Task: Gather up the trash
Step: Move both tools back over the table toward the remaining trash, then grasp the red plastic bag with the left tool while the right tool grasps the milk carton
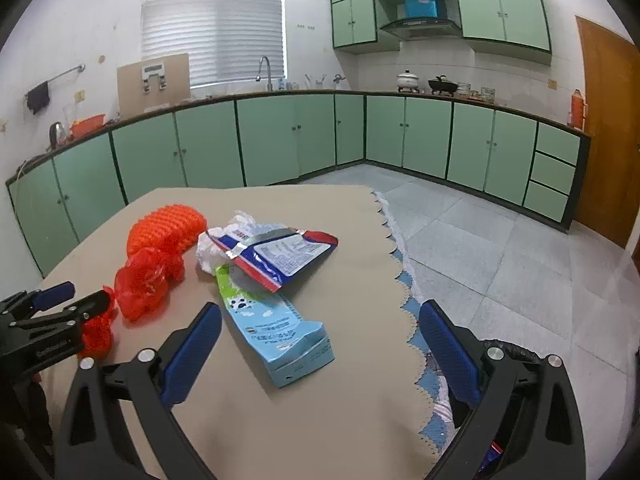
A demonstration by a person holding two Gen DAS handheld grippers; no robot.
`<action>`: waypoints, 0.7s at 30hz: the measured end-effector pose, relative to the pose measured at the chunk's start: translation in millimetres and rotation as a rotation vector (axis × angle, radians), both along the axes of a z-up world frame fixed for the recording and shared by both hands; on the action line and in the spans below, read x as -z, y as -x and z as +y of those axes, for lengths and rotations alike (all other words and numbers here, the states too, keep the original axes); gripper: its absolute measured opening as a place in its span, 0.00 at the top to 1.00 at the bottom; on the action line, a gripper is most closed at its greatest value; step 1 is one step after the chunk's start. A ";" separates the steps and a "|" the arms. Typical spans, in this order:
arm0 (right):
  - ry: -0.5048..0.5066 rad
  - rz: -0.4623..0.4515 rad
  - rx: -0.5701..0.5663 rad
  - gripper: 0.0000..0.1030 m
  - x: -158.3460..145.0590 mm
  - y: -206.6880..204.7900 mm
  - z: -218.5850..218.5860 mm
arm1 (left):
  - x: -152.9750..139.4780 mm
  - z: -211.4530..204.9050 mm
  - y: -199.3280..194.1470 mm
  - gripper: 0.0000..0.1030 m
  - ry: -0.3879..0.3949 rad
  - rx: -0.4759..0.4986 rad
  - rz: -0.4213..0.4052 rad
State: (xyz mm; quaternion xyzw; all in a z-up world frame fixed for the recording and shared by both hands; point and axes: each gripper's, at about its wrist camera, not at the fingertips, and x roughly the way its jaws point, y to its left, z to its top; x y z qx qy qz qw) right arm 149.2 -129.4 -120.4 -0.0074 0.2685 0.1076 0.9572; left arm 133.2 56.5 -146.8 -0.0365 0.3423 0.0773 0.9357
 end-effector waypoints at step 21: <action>0.009 0.202 -0.064 0.32 25.6 -30.5 5.8 | -22.4 -33.3 10.3 0.76 0.010 0.091 -0.104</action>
